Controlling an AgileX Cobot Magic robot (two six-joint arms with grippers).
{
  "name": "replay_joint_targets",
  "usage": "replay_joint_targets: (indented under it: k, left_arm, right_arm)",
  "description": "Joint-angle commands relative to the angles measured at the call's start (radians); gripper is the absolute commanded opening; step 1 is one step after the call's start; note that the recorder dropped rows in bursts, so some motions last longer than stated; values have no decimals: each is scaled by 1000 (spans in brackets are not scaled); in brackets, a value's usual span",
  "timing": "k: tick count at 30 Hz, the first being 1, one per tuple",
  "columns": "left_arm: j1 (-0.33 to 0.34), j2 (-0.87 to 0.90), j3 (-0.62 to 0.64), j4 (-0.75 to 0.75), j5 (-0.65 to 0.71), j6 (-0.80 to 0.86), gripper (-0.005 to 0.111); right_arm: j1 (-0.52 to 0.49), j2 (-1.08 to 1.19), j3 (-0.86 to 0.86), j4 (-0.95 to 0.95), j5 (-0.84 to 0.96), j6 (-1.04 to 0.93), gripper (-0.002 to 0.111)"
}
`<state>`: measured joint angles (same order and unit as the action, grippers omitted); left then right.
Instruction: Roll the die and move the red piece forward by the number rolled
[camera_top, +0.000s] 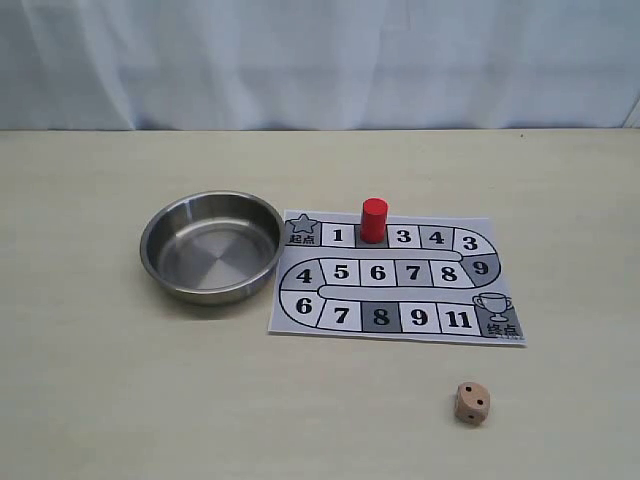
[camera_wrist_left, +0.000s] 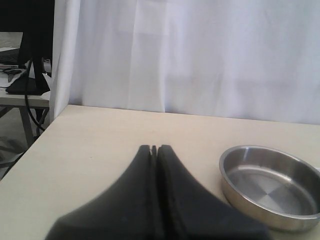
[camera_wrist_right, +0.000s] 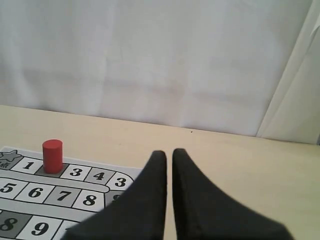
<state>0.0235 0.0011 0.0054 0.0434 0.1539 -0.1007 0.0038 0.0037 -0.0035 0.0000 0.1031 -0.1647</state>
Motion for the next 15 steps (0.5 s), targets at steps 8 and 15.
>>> replay_joint_targets:
  k: [8,15]
  left_arm:
    - [0,-1,-5,1,-12,0,0]
    - [0,-1,-5,1,-12,0,0]
  right_arm:
    - [2,-4,3,-115,7,150,4]
    - [2,-4,3,-115,7,150,4]
